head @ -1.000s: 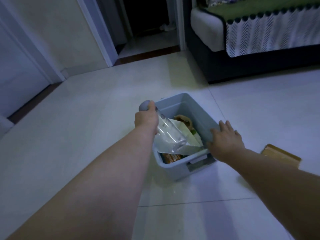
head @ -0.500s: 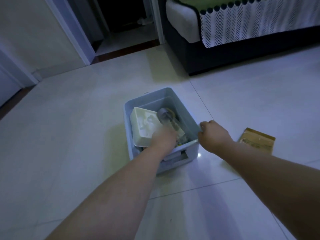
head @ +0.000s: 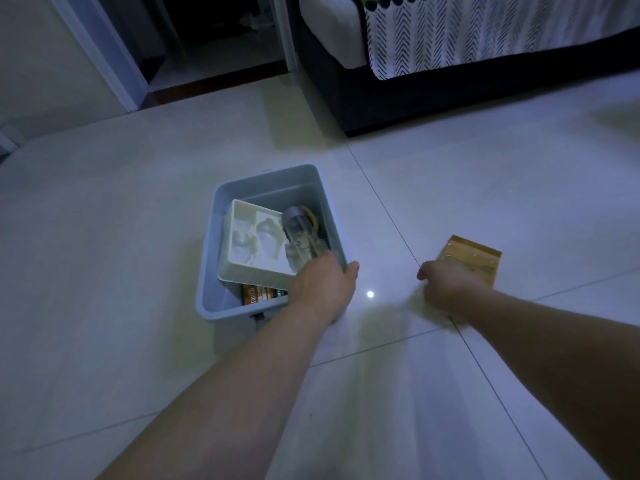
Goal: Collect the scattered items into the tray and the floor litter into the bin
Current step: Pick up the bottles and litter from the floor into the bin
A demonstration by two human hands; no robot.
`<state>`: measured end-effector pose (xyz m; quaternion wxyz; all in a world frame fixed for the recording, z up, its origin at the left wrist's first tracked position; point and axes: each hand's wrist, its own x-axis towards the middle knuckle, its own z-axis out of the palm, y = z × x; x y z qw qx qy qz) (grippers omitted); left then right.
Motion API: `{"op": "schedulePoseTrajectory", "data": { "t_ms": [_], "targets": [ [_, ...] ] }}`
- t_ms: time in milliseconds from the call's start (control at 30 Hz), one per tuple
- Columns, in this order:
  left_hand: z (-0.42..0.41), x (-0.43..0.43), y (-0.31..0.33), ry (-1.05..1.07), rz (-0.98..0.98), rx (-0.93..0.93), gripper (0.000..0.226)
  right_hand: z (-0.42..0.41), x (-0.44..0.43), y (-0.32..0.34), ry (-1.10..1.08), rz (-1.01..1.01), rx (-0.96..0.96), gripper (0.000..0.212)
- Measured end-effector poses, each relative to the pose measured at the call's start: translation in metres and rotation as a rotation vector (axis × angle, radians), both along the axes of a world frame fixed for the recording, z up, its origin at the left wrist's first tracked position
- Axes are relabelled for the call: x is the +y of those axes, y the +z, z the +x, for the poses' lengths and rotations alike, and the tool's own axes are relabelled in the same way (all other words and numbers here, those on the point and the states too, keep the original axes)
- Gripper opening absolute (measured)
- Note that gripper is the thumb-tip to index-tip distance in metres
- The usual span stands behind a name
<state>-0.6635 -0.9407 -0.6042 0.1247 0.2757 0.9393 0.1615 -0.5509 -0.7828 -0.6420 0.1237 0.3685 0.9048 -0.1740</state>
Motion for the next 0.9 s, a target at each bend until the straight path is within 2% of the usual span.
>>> {"op": "schedulePoseTrajectory", "data": {
  "t_ms": [133, 300, 600, 800, 900],
  "targets": [
    [0.002, 0.006, -0.006, -0.02, -0.006, 0.06, 0.041, 0.024, 0.014, -0.012, -0.076, 0.021, -0.089, 0.035],
    [-0.001, 0.012, -0.016, 0.014, -0.026, 0.115, 0.045, 0.028, 0.019, -0.032, -0.05, 0.144, -0.095, 0.046],
    [-0.002, 0.014, -0.02, -0.007, -0.079, 0.185, 0.048, 0.023, 0.02, -0.062, -0.003, 0.163, -0.168, 0.07],
    [-0.001, 0.012, -0.018, -0.026, -0.089, 0.171, 0.052, 0.025, 0.015, -0.057, 0.005, 0.245, -0.168, 0.066],
    [0.0, 0.01, -0.017, -0.041, -0.099, 0.164, 0.055, 0.024, 0.014, -0.049, 0.02, 0.303, -0.136, 0.056]
  ]
}}
